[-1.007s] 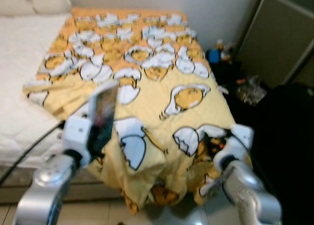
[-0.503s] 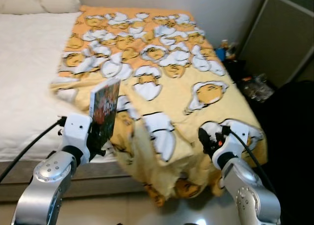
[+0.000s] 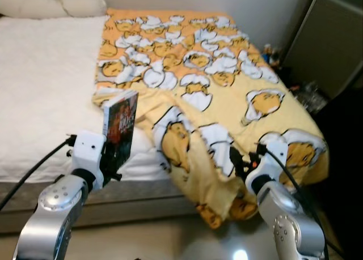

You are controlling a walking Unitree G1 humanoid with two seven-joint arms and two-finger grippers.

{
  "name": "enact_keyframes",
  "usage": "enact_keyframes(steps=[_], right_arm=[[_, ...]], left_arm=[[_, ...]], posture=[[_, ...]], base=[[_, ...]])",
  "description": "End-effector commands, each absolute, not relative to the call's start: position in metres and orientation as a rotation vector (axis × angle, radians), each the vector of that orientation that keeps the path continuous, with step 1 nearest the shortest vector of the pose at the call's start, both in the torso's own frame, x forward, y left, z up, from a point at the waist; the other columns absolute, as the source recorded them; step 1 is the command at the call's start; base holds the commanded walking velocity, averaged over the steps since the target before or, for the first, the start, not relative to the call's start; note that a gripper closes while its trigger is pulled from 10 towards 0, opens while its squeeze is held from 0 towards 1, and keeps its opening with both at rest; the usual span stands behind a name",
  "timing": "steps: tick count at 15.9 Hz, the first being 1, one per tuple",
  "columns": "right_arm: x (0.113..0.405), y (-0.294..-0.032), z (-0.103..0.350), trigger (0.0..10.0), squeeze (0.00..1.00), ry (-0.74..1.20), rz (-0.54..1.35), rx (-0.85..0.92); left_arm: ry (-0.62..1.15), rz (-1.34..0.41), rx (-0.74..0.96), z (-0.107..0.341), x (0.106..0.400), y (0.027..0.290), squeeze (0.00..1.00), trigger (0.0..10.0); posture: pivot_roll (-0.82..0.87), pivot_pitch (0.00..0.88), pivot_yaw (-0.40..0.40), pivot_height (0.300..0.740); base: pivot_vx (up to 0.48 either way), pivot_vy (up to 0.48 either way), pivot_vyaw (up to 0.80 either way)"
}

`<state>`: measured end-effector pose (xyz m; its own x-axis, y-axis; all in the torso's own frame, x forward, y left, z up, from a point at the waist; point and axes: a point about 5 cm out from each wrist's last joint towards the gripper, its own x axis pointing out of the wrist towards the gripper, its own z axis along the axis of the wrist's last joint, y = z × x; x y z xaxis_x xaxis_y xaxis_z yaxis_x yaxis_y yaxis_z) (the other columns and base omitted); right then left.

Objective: Clean up the room

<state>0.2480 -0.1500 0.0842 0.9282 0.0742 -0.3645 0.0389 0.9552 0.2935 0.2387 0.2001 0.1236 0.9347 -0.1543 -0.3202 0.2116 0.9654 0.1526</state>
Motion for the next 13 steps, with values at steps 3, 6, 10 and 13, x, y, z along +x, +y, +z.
enact_keyframes(steps=[3,6,10,13], right_arm=[[0.247,-0.155,0.084,10.0,0.00,0.385,-0.007,0.301],[0.246,-0.155,0.082,10.0,0.00,0.396,-0.011,0.308],[0.248,-0.158,0.077,10.0,0.00,0.402,-0.011,0.308],[0.250,-0.159,0.072,10.0,0.00,0.409,-0.002,0.301]], left_arm=[[0.267,-0.207,0.199,0.132,0.240,0.196,0.00,10.0],[0.266,-0.208,0.217,0.135,0.242,0.200,0.00,10.0],[0.269,-0.208,0.236,0.137,0.243,0.203,0.00,10.0],[0.264,-0.209,0.236,0.138,0.244,0.203,0.00,10.0]], posture=[[-0.08,0.000,-0.025,0.740],[-0.04,0.000,-0.029,0.740],[-0.04,0.000,-0.031,0.740],[-0.04,0.000,-0.028,0.740]], base=[[0.000,0.412,0.00],[0.000,0.414,0.00],[0.000,0.415,0.00],[0.000,0.412,0.00]])
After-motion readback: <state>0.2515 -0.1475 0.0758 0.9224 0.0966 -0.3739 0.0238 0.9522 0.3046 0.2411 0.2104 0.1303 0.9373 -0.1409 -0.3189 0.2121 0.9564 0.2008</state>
